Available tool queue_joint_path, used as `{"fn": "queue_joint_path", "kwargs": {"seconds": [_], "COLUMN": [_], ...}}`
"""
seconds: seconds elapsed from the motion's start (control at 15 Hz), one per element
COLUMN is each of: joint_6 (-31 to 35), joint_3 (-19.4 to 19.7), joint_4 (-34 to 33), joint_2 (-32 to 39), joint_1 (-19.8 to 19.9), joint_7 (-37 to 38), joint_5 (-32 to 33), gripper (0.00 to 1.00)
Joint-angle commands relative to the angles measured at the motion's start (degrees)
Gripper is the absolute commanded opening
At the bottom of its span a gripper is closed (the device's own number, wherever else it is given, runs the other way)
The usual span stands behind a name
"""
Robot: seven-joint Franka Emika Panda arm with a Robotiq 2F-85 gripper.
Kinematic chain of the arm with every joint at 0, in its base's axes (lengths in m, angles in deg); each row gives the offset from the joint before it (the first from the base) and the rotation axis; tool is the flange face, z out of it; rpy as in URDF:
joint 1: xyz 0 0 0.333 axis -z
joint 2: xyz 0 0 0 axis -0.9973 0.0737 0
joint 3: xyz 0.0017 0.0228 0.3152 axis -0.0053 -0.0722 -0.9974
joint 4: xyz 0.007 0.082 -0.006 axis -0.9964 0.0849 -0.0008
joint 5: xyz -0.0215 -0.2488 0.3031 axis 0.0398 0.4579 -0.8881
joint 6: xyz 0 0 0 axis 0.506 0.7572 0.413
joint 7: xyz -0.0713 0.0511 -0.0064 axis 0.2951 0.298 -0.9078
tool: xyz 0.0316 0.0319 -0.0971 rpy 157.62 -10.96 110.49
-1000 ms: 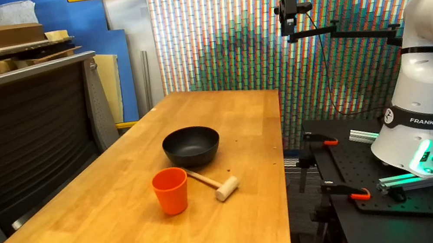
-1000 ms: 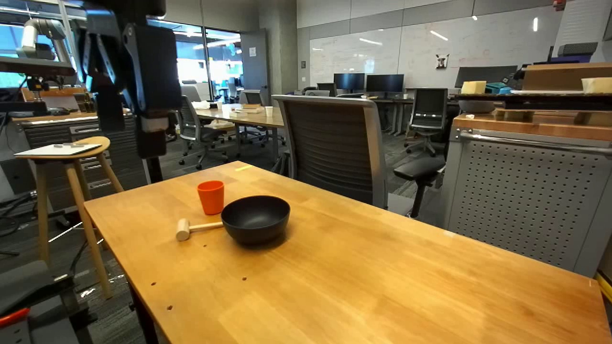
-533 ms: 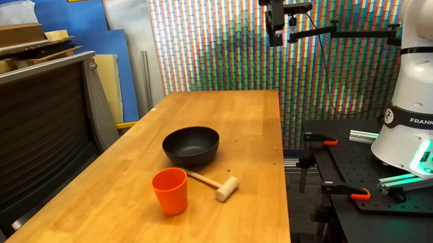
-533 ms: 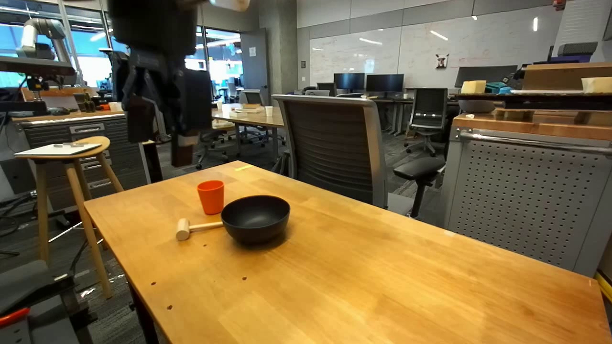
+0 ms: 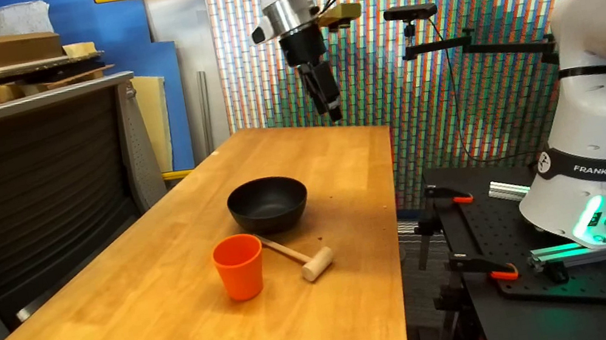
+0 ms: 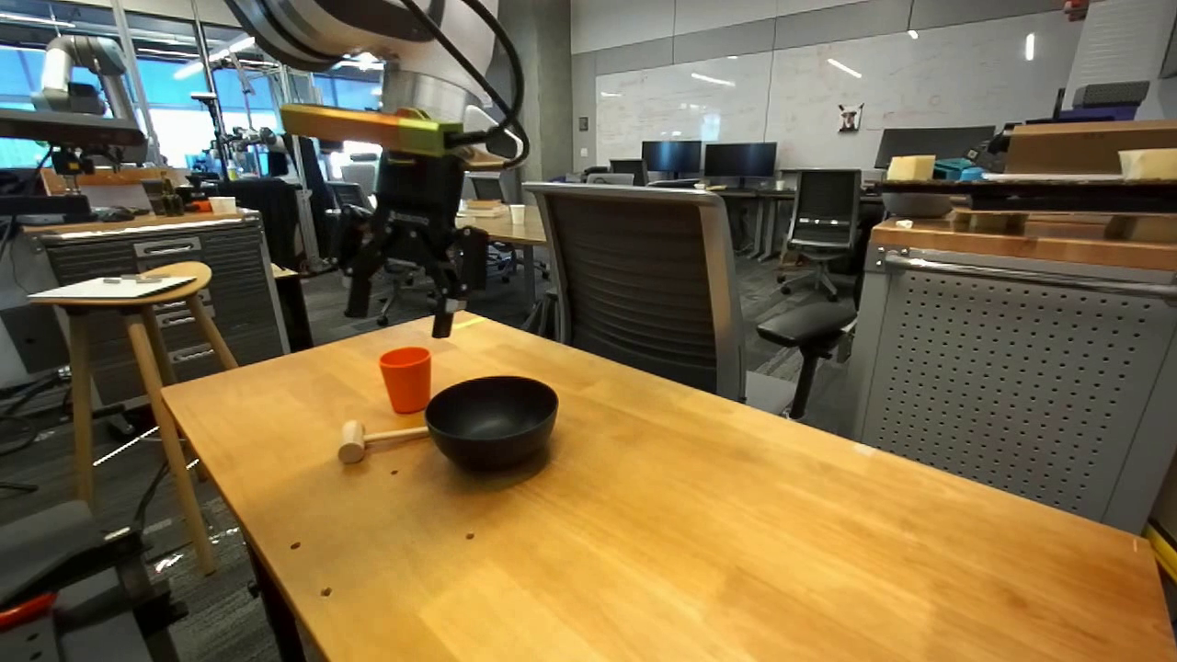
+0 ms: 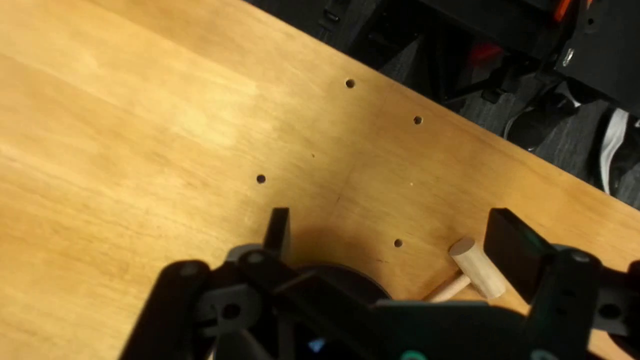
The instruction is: Put the cup in the bowl
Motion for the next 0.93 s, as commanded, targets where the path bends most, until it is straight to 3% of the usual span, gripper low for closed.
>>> {"fn": "queue_joint_path", "kwargs": {"seconds": [0.0,0.47,0.87], "joint_6": [-2.81,-5.66,-12.62], "joint_3": [-5.56,-13.56,-17.44], "joint_4": [-14.3,-35.63,-51.16], "joint_2": [13.45,32.31,42.83], "joint_1": [1.35,1.84,1.04], "joint_7": [-2.3,-3.54,-2.38], "joint_5": [0.25,-0.51,-1.72], "gripper": [1.0,1.0,1.0]}}
